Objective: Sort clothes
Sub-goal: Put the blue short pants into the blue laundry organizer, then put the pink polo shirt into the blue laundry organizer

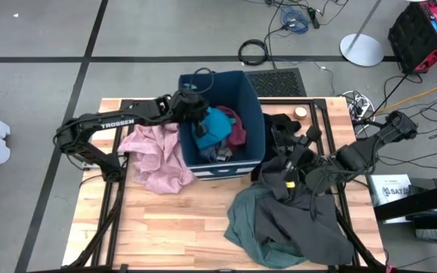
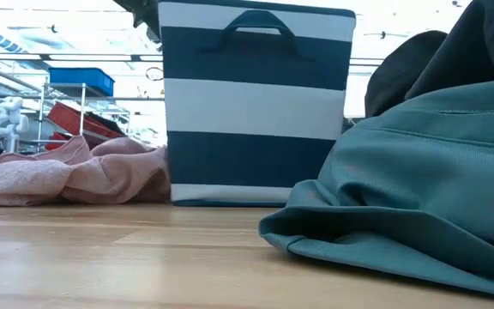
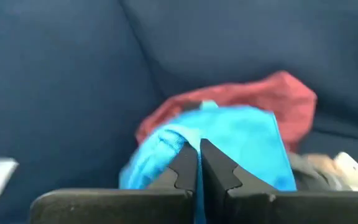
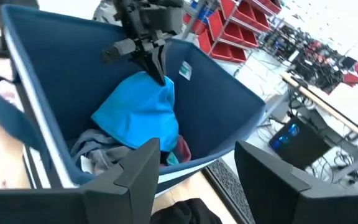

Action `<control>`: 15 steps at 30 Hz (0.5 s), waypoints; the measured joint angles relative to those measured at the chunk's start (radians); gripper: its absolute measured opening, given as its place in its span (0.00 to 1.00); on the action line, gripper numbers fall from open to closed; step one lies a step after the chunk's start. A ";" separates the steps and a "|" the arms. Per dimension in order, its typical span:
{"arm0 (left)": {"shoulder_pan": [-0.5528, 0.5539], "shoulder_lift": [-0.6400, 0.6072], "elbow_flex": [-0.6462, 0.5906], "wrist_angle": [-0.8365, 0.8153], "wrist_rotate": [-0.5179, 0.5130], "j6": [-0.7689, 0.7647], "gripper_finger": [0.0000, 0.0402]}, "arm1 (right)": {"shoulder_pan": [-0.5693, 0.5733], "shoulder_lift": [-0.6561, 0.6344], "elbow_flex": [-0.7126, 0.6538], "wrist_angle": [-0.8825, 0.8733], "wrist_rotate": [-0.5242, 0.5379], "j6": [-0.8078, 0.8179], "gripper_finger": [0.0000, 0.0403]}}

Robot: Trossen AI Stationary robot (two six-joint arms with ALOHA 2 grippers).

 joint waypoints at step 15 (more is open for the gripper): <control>-0.061 0.000 0.021 0.040 0.091 0.080 0.45 | -0.011 0.000 0.000 -0.007 -0.049 0.050 0.49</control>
